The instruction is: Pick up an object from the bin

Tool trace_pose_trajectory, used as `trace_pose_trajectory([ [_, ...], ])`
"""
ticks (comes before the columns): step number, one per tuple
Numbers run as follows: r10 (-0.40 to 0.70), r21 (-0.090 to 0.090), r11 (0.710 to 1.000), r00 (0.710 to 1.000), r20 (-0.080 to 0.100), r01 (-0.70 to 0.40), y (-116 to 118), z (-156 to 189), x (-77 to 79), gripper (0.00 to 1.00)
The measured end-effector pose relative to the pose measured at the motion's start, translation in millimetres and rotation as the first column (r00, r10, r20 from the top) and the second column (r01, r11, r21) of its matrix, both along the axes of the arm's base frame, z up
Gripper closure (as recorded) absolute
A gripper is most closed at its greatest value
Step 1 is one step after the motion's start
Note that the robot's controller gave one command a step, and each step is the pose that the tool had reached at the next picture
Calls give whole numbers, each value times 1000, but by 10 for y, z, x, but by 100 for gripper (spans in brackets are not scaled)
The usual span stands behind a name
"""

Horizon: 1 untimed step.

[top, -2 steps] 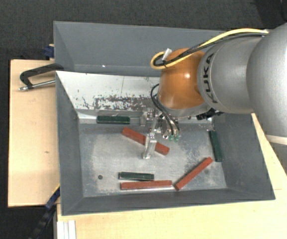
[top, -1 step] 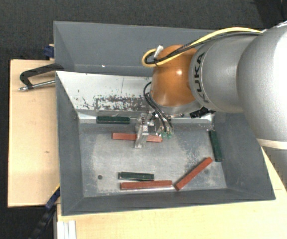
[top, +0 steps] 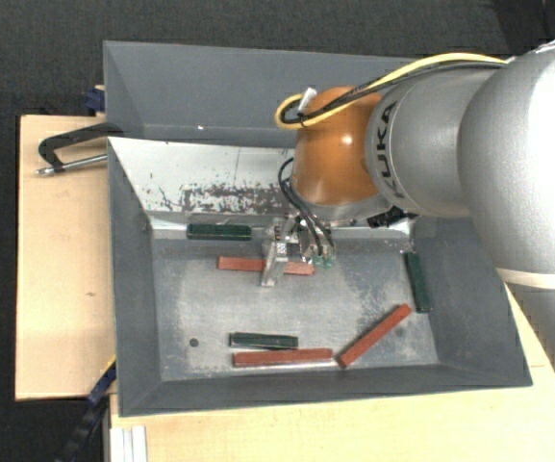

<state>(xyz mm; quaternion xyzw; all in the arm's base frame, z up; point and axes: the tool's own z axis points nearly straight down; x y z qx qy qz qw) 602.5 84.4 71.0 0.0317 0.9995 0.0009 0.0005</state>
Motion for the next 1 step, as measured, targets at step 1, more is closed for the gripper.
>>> trace_pose_trajectory([
  [1, -8, 0, 1000, 1000, -3, 8, -59, 512, -71, 100],
])
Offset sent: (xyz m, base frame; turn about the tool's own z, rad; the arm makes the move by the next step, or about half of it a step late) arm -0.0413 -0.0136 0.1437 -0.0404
